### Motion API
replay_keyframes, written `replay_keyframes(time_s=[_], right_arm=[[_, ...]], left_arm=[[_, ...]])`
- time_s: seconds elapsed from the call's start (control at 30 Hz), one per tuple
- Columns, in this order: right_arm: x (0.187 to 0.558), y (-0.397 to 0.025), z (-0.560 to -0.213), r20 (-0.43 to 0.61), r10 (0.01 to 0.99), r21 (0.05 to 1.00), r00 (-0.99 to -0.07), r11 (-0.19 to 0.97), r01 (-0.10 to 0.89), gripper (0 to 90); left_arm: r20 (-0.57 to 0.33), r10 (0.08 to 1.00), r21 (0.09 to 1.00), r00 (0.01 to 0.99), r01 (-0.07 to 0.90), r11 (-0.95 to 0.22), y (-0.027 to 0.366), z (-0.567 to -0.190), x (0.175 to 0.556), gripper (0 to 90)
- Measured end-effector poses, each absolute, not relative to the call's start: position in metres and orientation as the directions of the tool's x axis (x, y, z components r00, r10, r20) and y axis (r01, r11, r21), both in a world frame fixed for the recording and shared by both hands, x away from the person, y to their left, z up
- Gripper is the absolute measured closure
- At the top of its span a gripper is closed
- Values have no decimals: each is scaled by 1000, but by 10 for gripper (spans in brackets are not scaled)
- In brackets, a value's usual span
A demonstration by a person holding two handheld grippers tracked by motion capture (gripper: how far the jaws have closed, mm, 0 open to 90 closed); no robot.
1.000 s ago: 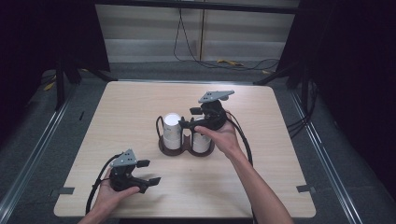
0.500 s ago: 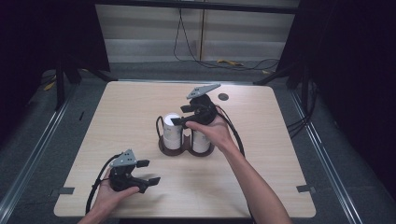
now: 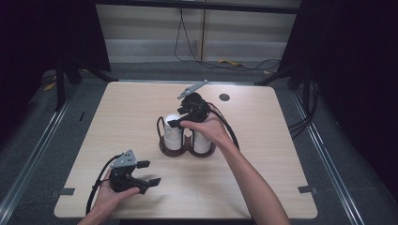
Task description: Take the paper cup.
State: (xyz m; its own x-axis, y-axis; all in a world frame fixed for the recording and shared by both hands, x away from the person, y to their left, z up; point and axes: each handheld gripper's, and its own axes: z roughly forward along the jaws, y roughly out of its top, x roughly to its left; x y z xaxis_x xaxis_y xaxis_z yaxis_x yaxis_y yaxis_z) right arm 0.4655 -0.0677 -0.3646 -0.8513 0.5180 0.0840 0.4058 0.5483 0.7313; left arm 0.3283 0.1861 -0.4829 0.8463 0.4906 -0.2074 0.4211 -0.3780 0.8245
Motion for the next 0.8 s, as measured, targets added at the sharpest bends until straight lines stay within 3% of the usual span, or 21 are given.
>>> replay_keyframes(time_s=[0.17, 0.8], right_arm=[[467, -61, -365, 57, 532, 717, -845, 567, 405, 302], [476, -50, -371, 50, 495, 619, -867, 666, 416, 357]], left_arm=[[-207, 489, 824, 848, 420, -380, 186, -483, 328, 182], [-201, 492, 820, 847, 420, -389, 186, -483, 328, 182]])
